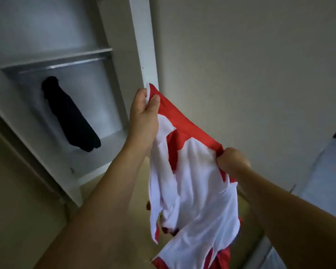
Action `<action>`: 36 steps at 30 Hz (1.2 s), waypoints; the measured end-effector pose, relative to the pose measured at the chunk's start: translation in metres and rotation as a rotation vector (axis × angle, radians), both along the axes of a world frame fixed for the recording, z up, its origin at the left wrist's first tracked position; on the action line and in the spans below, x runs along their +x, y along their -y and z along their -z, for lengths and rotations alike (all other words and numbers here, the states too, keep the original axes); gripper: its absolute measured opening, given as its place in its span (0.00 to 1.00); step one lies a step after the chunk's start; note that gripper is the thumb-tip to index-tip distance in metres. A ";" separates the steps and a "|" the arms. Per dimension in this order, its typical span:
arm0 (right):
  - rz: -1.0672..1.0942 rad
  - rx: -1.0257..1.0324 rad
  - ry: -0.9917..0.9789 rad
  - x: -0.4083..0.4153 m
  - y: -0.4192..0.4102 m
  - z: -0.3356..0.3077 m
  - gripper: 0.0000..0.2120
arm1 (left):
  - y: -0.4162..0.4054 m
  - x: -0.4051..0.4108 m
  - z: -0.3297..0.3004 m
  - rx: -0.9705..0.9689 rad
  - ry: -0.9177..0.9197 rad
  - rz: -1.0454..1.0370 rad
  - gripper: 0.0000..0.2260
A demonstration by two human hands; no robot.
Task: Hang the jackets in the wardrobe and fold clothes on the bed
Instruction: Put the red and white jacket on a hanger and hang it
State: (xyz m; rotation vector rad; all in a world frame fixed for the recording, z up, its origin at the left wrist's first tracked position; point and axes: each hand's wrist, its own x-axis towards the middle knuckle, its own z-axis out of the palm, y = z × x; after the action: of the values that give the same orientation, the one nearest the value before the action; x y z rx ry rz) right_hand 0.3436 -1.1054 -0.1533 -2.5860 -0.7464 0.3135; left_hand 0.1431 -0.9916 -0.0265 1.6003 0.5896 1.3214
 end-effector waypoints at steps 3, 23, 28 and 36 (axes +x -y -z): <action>0.224 0.337 -0.351 0.014 -0.095 -0.006 0.17 | -0.077 -0.017 0.013 -0.034 -0.034 -0.162 0.08; -0.644 0.514 -0.265 -0.062 -0.724 -0.082 0.11 | -0.549 -0.083 0.042 -0.650 -0.257 -0.518 0.06; -0.355 0.562 -0.821 -0.071 -0.850 -0.099 0.17 | -0.646 -0.087 0.045 -0.709 -0.419 -0.426 0.15; -0.519 0.641 -0.730 -0.087 -1.002 -0.131 0.09 | -0.806 -0.107 0.067 -0.841 -0.474 -0.485 0.13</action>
State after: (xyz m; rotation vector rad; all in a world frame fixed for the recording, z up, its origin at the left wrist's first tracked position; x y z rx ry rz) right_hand 0.2569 -0.1033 -0.0228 -1.4870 -1.0002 0.9313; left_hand 0.0357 -0.1859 -0.0935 1.0641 1.6539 0.7969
